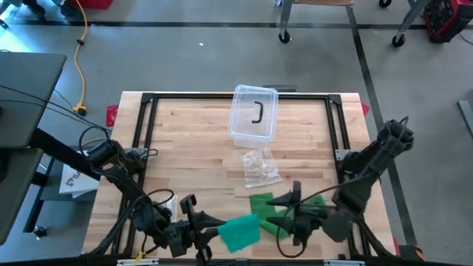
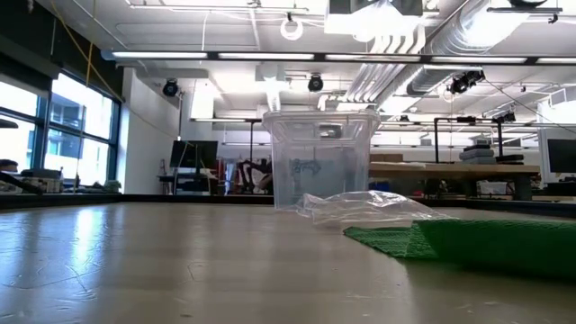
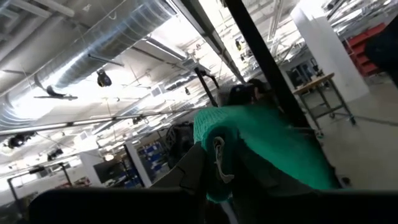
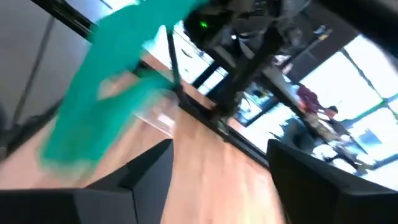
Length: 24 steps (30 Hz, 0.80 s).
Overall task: Roll bandage
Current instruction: Roll the blue bandage
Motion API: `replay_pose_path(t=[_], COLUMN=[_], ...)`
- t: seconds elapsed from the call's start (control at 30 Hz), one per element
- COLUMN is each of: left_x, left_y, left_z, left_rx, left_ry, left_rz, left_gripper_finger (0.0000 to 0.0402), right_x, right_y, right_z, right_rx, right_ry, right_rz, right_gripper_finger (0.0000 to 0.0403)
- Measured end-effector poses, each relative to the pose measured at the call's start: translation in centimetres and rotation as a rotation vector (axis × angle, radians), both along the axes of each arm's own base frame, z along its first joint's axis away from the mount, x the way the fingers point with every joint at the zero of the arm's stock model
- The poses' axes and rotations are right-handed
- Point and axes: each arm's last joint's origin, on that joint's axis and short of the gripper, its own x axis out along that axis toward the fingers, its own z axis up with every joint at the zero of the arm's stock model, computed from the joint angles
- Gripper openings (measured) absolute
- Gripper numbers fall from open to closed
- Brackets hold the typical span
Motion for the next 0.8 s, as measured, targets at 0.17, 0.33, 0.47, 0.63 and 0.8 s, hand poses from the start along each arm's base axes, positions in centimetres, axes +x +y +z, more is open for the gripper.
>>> replay_pose_path(t=[0.17,0.33,0.47,0.63,0.8], left_x=[-0.4,-0.7,-1.4,-2.6,-2.4], left_y=[-0.4,-0.7,-0.9,-0.4,0.3], left_z=[0.0,-0.1,-0.6,-1.0,-1.3], left_rx=[-0.054,-0.128,-0.213,-0.343,-0.362], left_ry=[-0.004,-0.005,0.014,0.057,0.075], left_rz=[-0.034,-0.081,-0.198,-0.496,-0.519], left_gripper_finger=[0.0048,0.0048,0.0042,0.0038,0.0038], right_x=[-0.9,-0.9,-0.6,-0.4,0.4], right_y=[1.1,1.3,1.4,1.7,1.5], right_z=[0.8,0.8,1.4,2.1,3.3], right_rx=[-0.050,-0.046,-0.051,-0.050,0.075], right_ry=[-0.015,-0.005,-0.048,-0.101,-0.197], right_rz=[0.081,0.144,0.183,0.294,0.447], right_gripper_finger=[0.0246,0.0213,0.0187,0.0167,0.0153])
